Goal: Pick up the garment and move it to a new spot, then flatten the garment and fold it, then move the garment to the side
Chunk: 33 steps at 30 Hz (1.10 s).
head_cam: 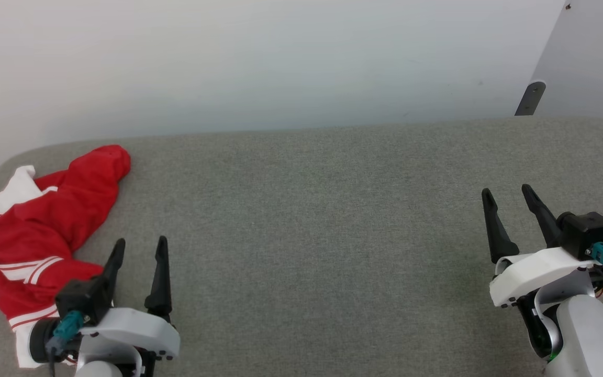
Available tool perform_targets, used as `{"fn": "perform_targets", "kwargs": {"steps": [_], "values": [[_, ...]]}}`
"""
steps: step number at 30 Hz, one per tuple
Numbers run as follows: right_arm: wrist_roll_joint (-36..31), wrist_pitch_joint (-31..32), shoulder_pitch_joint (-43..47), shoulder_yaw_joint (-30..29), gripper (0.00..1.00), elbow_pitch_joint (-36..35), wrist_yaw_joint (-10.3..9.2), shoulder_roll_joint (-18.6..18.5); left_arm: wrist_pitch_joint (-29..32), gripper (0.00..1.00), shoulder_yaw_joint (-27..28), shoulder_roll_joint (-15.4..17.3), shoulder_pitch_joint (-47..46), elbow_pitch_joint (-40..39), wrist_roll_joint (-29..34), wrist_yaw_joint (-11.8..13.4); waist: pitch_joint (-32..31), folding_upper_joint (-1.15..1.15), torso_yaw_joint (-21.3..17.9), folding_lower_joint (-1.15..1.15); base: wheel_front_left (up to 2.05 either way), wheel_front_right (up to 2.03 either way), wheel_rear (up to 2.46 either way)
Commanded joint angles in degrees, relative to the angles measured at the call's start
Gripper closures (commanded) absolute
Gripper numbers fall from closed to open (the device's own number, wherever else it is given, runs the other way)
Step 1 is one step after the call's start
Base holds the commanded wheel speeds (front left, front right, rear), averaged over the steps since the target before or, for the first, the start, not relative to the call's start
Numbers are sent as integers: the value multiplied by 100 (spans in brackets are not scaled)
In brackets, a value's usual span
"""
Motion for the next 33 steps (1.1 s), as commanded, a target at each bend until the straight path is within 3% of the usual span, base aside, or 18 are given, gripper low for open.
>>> {"fn": "perform_targets", "kwargs": {"steps": [1, 33], "values": [[-132, -48, -125, -31, 0, 7, 3, -17, -44, 0, 8, 18, -76, -4, 129, 25, 0, 0, 2, 0, 0, 0, 0], [-673, -337, 57, -297, 0, 100, 4, 153, -322, 0, 383, -177, -8, 214, 960, -168, 8, 0, -1, 0, 0, 0, 0]]}}
